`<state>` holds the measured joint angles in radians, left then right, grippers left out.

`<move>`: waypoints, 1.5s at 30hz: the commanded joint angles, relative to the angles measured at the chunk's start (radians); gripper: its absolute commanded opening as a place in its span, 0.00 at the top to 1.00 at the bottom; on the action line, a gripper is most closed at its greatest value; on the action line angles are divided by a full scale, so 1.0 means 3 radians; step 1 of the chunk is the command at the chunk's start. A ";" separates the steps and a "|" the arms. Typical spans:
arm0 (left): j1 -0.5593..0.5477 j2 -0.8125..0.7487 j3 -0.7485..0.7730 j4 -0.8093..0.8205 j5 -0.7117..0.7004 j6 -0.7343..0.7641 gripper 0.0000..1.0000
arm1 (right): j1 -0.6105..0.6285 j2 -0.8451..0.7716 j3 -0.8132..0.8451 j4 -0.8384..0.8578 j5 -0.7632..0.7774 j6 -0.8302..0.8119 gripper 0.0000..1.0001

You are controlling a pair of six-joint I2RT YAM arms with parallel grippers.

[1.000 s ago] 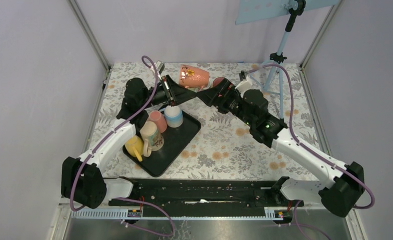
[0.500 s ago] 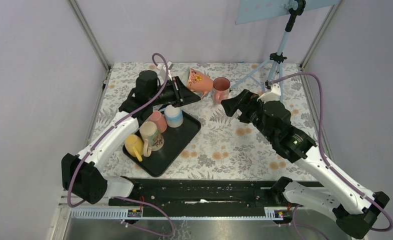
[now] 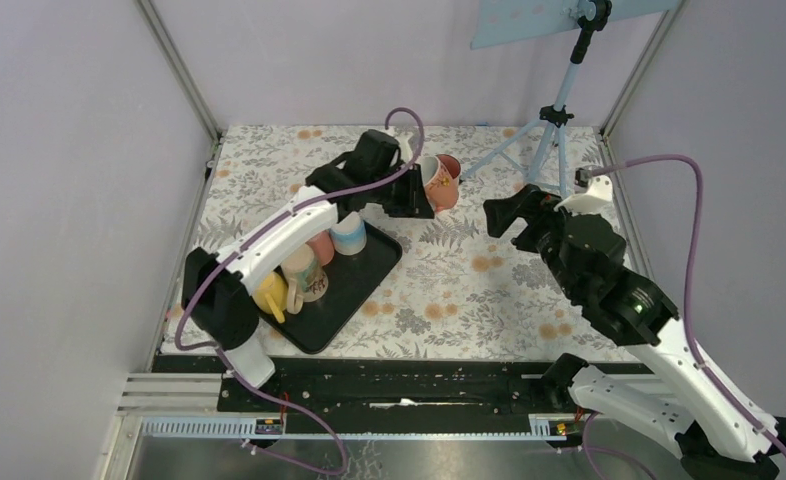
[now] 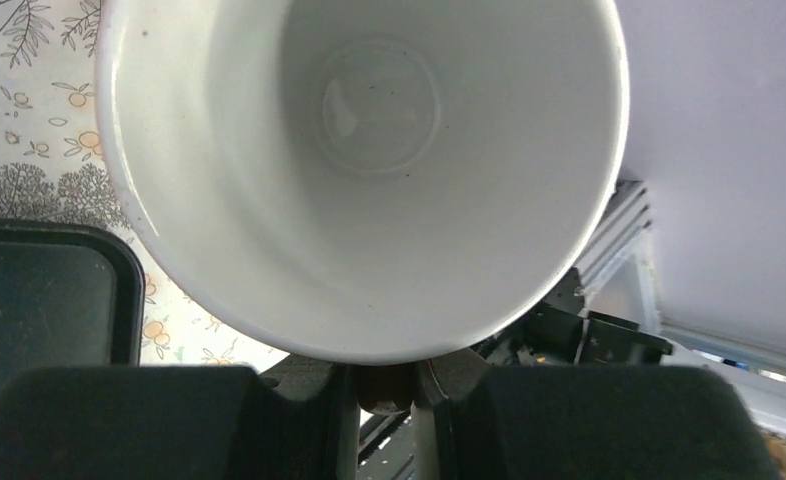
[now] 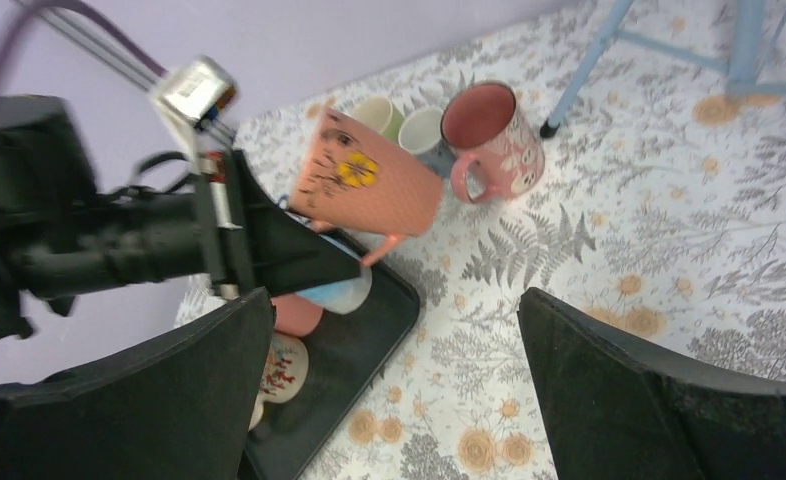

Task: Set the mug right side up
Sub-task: Place the cup at the center of the board.

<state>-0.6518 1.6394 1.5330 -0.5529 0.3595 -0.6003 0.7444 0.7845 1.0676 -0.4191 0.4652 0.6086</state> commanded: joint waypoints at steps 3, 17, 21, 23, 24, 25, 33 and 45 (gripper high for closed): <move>-0.0249 0.0507 0.0869 -0.0216 -0.0519 0.0390 1.00 | 0.0010 -0.0165 0.0256 -0.0106 0.0339 -0.0206 0.00; -0.0633 0.1706 0.2192 -0.0642 -0.1357 0.0650 1.00 | 0.0010 -0.0264 0.0323 -0.0285 0.0352 -0.0163 0.00; -0.0655 0.2010 0.2520 -0.0755 -0.1458 0.0694 1.00 | 0.0011 -0.0280 0.0333 -0.0302 0.0349 -0.0141 0.00; -0.0656 0.2142 0.2650 -0.0771 -0.1515 0.0704 1.00 | 0.0009 -0.0294 0.0340 -0.0301 0.0330 -0.0134 0.00; -0.0664 0.2205 0.2736 -0.0793 -0.1558 0.0718 1.00 | 0.0011 -0.0297 0.0344 -0.0302 0.0323 -0.0138 0.00; -0.0664 0.2272 0.2815 -0.0821 -0.1587 0.0734 1.00 | 0.0009 -0.0299 0.0355 -0.0301 0.0320 -0.0148 0.00; -0.0669 0.2588 0.3128 -0.0830 -0.1633 0.0823 1.00 | 0.0011 -0.0298 0.0425 -0.0301 0.0289 -0.0181 0.00; -0.0673 0.2844 0.3235 -0.0762 -0.1657 0.0988 1.00 | 0.0009 -0.0299 0.0379 -0.0301 0.0218 -0.0127 0.00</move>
<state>-0.8497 2.5008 2.4290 -0.8665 -0.1028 -0.3355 0.7444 0.6994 1.1610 -0.5262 0.5320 0.5652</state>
